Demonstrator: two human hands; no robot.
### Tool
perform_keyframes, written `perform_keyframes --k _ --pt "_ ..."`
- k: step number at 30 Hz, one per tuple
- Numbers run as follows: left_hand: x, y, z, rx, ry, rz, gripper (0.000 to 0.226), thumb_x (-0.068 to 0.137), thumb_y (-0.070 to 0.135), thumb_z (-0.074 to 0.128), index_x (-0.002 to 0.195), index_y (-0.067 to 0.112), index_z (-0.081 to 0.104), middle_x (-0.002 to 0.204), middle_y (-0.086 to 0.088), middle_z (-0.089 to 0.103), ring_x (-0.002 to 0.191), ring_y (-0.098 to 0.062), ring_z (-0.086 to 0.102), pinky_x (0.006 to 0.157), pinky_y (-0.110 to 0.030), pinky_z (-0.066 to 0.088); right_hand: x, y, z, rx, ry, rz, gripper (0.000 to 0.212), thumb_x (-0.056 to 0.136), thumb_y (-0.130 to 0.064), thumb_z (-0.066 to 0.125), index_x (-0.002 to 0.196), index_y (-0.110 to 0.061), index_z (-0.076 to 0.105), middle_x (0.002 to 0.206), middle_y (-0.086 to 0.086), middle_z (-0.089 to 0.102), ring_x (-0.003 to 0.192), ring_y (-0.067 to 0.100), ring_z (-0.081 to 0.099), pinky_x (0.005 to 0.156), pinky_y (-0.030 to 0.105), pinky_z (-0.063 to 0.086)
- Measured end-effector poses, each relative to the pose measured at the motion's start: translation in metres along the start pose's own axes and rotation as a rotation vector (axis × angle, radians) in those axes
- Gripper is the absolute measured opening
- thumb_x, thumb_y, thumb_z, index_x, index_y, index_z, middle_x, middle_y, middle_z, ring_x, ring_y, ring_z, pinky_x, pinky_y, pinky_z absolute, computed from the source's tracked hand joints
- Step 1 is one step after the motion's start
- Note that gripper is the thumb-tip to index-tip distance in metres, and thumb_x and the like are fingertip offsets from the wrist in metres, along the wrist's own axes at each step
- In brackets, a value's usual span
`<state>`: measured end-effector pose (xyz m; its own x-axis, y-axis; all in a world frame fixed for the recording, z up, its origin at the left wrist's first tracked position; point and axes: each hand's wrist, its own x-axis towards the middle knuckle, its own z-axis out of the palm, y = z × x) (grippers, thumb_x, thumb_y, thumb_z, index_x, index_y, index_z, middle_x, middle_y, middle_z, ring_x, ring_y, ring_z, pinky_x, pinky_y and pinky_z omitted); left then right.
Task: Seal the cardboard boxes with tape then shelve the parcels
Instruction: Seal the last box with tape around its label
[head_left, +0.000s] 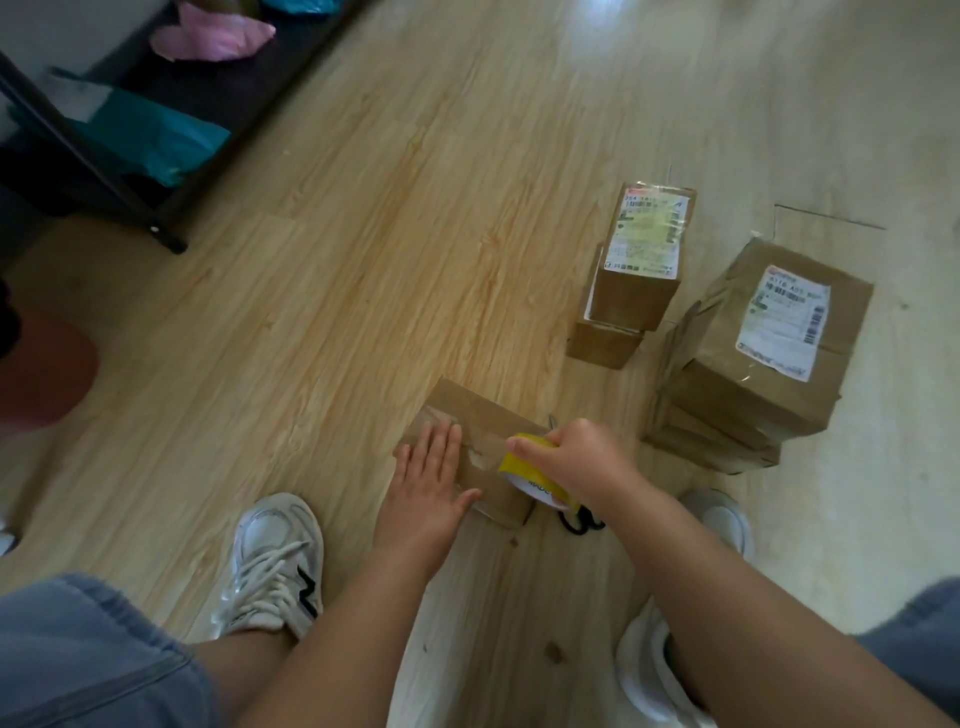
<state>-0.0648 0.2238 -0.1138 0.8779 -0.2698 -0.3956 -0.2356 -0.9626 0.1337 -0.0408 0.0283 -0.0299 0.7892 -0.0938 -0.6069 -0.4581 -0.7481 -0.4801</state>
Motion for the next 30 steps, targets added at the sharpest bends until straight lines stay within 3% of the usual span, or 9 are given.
perform_keyframes --k 2,5,8,11,14,18,23,28,30 --pt "0.002 -0.003 0.003 0.022 0.052 0.025 0.088 0.084 0.066 -0.027 0.152 0.014 -0.011 0.162 -0.004 -0.012 0.148 -0.021 -0.02 0.114 -0.031 -0.025 0.003 0.0 0.001 0.01 0.0 0.004 0.053 0.088 -0.062 0.062 0.065 -0.014 0.062 0.052 0.001 0.051 0.05 0.014 0.048 0.051 0.029 0.033" --pt "0.003 0.0 -0.002 0.007 -0.007 0.021 0.081 0.079 0.065 -0.027 0.146 0.02 -0.023 0.153 0.001 -0.032 0.14 -0.019 -0.033 0.108 -0.032 -0.032 0.006 -0.001 0.003 0.026 -0.003 0.005 0.052 0.089 -0.061 0.062 0.066 -0.014 0.063 0.053 0.001 0.054 0.051 0.016 0.052 0.053 0.029 0.037" --pt "0.006 0.003 -0.01 0.06 -0.035 -0.001 0.065 0.1 0.056 0.005 0.146 0.02 -0.024 0.151 0.001 -0.033 0.146 -0.019 -0.026 0.118 -0.037 -0.016 0.008 -0.004 0.005 0.026 0.001 0.002 0.051 0.09 -0.059 0.061 0.066 -0.014 0.062 0.052 0.0 0.051 0.05 0.015 0.05 0.05 0.028 0.035" --pt "0.005 -0.001 -0.027 -0.134 0.018 0.017 0.057 0.105 0.036 0.03 0.158 0.02 0.013 0.166 0.003 0.001 0.152 -0.017 0.001 0.121 -0.032 0.007 0.008 -0.006 0.006 0.037 0.011 0.002 0.051 0.09 -0.058 0.062 0.065 -0.014 0.059 0.052 0.0 0.047 0.048 0.014 0.046 0.05 0.028 0.032" --pt "0.019 -0.006 -0.047 -0.265 0.158 -0.05 0.044 0.1 0.018 0.041 0.143 0.018 0.049 0.154 -0.002 0.036 0.141 -0.019 0.03 0.109 -0.031 0.03 0.009 -0.003 0.009 0.068 0.027 0.002 0.053 0.089 -0.057 0.063 0.071 -0.008 0.064 0.052 0.001 0.044 0.048 0.015 0.044 0.051 0.03 0.032" --pt "0.041 -0.011 -0.059 -0.52 0.115 -0.374 0.047 0.101 0.026 0.049 0.146 0.013 0.043 0.148 -0.009 0.047 0.135 -0.027 0.044 0.105 -0.035 0.036 0.009 0.002 0.012 0.126 0.024 0.003 0.049 0.088 -0.057 0.065 0.068 -0.013 0.054 0.056 0.004 0.036 0.043 0.013 0.035 0.05 0.031 0.027" --pt "0.057 -0.027 -0.06 -0.847 0.039 -0.548 0.039 0.085 0.021 0.075 0.124 0.018 0.069 0.119 -0.004 0.07 0.111 -0.021 0.064 0.083 -0.023 0.043 0.012 0.005 0.013 0.183 0.028 0.001 0.05 0.086 -0.057 0.068 0.066 -0.013 0.055 0.058 0.006 0.04 0.049 0.016 0.041 0.054 0.033 0.031" --pt "0.059 -0.019 -0.056 -0.85 0.093 -0.601 0.037 0.087 0.019 0.073 0.123 0.02 0.069 0.117 -0.004 0.071 0.107 -0.022 0.065 0.078 -0.022 0.041 0.013 0.008 0.015 0.198 0.037 0.006 0.06 0.082 -0.062 0.068 0.071 -0.003 0.065 0.058 0.007 0.043 0.051 0.018 0.045 0.053 0.034 0.034" --pt "0.057 -0.011 -0.053 -0.699 0.104 -0.551 0.038 0.093 0.022 0.064 0.131 0.018 0.063 0.124 -0.007 0.068 0.114 -0.026 0.062 0.083 -0.027 0.043 0.013 0.005 0.013 0.213 0.045 0.0 0.062 0.081 -0.061 0.069 0.072 0.0 0.066 0.056 0.007 0.045 0.051 0.017 0.048 0.053 0.033 0.036"
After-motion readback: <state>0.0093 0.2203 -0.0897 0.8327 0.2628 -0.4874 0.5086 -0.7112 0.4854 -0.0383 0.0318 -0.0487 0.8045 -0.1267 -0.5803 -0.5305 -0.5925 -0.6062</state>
